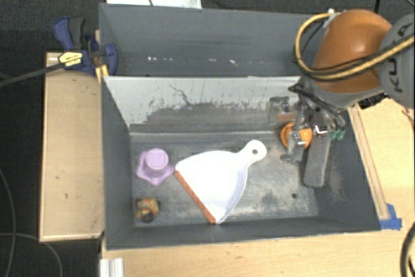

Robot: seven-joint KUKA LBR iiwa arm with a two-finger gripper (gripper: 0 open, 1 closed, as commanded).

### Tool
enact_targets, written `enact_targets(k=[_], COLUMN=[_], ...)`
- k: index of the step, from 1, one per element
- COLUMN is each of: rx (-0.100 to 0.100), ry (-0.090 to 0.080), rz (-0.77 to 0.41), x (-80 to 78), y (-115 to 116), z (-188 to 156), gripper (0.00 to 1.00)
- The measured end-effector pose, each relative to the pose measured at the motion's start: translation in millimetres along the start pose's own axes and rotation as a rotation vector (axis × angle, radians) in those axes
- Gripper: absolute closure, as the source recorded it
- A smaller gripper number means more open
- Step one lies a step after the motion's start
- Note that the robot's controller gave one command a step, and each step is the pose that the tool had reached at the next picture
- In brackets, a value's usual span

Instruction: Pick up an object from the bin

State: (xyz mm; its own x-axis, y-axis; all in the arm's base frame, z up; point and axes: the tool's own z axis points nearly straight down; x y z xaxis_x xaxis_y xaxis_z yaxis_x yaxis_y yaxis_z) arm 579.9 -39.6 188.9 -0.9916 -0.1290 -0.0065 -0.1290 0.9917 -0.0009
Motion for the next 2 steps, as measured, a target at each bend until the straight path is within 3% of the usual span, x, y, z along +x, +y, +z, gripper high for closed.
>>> enact_targets(k=[1, 2], rx=[-0.002, -0.002], ry=[0.004, 0.003], rz=[-0.204, -0.315], x=[-3.6, 1.4], y=[50, 58], z=[27, 55], gripper=[0.00, 0.00])
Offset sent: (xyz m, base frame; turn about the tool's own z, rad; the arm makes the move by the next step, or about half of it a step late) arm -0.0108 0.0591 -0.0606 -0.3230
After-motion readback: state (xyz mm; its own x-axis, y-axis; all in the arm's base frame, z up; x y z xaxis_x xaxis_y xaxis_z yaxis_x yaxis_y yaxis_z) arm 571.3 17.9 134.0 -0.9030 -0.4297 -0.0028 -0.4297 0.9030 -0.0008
